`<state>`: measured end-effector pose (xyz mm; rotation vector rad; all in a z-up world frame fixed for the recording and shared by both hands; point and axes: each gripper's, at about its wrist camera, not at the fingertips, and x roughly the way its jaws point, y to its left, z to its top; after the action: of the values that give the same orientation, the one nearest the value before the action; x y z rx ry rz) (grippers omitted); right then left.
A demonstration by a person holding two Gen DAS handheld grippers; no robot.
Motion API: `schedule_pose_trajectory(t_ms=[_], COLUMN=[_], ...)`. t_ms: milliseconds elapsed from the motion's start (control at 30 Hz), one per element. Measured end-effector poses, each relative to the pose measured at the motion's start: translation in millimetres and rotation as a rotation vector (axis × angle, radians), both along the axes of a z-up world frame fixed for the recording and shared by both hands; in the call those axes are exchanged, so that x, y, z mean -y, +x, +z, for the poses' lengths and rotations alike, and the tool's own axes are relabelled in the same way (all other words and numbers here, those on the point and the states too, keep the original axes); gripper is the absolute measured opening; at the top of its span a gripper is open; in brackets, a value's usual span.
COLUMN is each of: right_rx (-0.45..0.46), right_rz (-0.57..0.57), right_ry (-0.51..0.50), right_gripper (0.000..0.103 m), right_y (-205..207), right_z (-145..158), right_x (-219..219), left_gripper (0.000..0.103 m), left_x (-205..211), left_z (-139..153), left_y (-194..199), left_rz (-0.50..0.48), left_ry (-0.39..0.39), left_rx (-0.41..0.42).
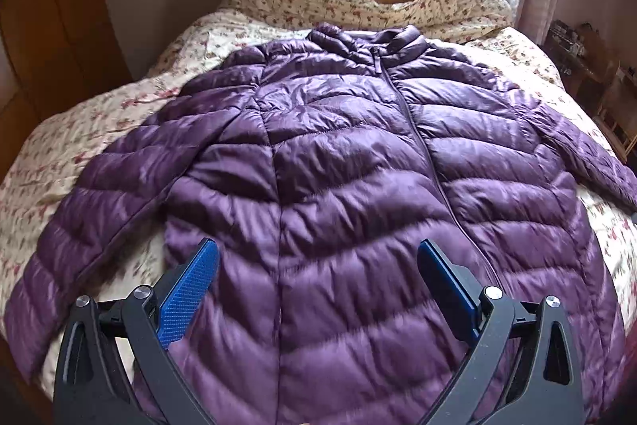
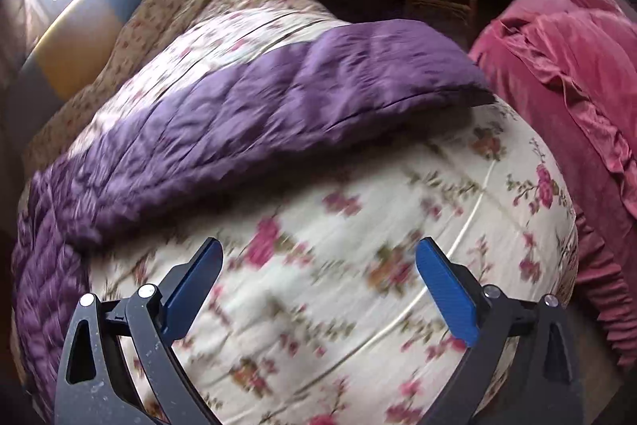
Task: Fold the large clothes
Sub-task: 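Reach the right gripper to the jacket sleeve cuff and close on it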
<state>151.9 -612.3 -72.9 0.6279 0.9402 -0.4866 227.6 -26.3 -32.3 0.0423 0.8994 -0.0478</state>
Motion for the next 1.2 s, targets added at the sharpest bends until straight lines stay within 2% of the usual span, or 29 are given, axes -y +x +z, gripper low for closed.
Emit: schedule_pose_trajectory(t_ms=[200, 333, 533, 600, 733, 800, 900, 1200], right_rx=[0.027, 0.048, 0.102, 0.106, 0.107, 0.115, 0.146, 0.187], right_rz=[-0.127, -0.171, -0.26, -0.281, -0.325, -0.339, -0.331, -0.143], right_ry=[0.043, 0.059, 0.118, 0.124, 0.15, 0.167, 0.205, 0.101], right_gripper=[0.097, 0.097, 0.096, 0.089, 0.074, 0.045, 0.022, 0.013], right_y=[-8.3, 2.6, 6.3, 10.4, 15.4, 16.8, 26.2, 88.2], right_z=[2.3, 4.1, 5.5, 5.4, 5.3, 6.4, 9.5, 48.1], right_x=[41.8, 57.4, 83.3, 92.1, 106.7, 112.0, 114.1, 58.8], left_gripper=[0.099, 0.099, 0.099, 0.099, 0.099, 0.099, 0.099, 0.099], left_x=[-8.9, -13.8, -11.1, -6.9, -5.8, -9.4, -13.0, -14.3], left_z=[-15.5, -20.1, -20.1, -19.3, -20.9, -23.5, -27.9, -42.7], left_y=[39.2, 53.3, 76.6, 90.4, 116.0, 127.5, 139.5, 148.8], left_rz=[0.028, 0.048, 0.053, 0.044, 0.039, 0.057, 0.062, 0.039], left_ry=[-0.041, -0.073, -0.072, -0.06, -0.084, -0.102, -0.118, -0.106], left_rx=[-0.039, -0.047, -0.037, -0.037, -0.047, -0.059, -0.073, -0.083])
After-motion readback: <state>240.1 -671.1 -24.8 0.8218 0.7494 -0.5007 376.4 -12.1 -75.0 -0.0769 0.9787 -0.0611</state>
